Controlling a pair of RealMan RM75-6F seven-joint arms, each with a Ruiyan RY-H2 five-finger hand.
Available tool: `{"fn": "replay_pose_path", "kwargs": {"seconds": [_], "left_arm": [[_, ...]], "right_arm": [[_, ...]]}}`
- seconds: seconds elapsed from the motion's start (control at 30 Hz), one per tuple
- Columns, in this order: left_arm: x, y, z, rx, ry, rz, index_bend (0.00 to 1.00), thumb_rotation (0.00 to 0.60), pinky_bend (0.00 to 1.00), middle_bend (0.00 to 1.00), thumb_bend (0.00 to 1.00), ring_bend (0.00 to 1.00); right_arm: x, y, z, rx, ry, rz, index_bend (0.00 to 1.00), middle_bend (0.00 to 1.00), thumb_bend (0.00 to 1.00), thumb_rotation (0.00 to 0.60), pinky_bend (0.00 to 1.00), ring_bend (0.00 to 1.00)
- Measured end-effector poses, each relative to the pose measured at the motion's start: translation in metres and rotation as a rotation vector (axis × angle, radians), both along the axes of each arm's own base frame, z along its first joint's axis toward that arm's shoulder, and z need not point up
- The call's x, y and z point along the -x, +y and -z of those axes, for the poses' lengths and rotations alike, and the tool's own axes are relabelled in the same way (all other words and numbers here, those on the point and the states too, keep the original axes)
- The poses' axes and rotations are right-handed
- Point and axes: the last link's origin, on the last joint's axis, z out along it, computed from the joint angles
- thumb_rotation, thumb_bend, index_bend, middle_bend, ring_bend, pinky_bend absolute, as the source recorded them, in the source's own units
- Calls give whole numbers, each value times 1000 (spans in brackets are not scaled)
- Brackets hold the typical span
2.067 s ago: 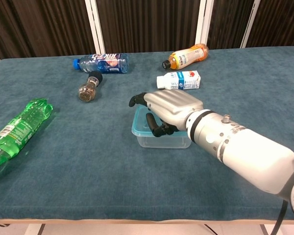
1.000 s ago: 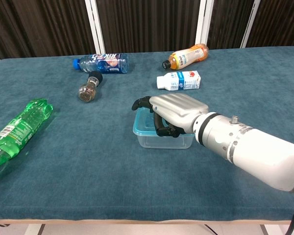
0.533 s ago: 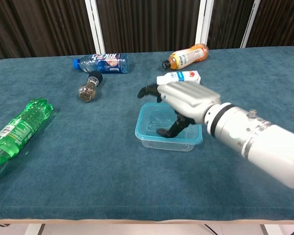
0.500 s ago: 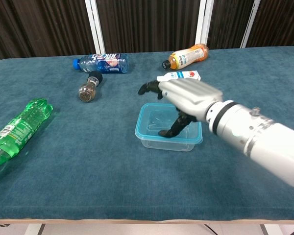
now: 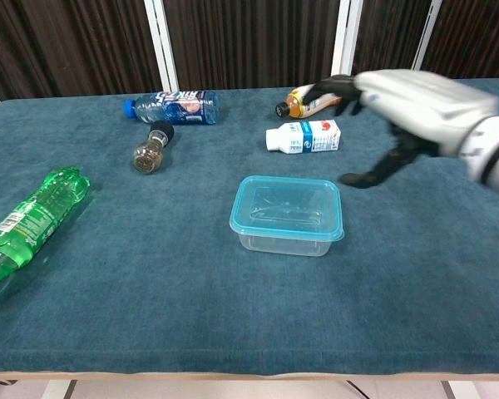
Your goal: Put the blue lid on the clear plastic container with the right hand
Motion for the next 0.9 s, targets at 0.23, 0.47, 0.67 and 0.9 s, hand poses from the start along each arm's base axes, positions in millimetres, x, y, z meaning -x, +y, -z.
{"fn": "replay_pose_path", "kwargs": {"seconds": [0.23, 0.47, 0.67, 0.9], "left_arm": [[-2, -1, -3, -38, -8, 40, 169, 600, 450, 103, 309, 169], [-1, 0, -1, -64, -14, 68, 168, 600, 450, 99, 309, 169], [-1, 3, 1, -61, -12, 65, 165, 600, 450, 98, 309, 168], [-1, 5, 1, -59, -16, 61, 156, 600, 450, 96, 309, 164]], "right_arm": [[80, 37, -56, 89, 134, 153, 152, 137, 263, 600, 193, 112], [158, 72, -90, 187, 224, 351, 3, 0, 224, 600, 59, 0], [171, 77, -101, 215, 172, 395, 0, 0, 222, 600, 58, 0], [171, 83, -101, 209, 180, 375, 0, 0, 222, 600, 58, 0]]}}
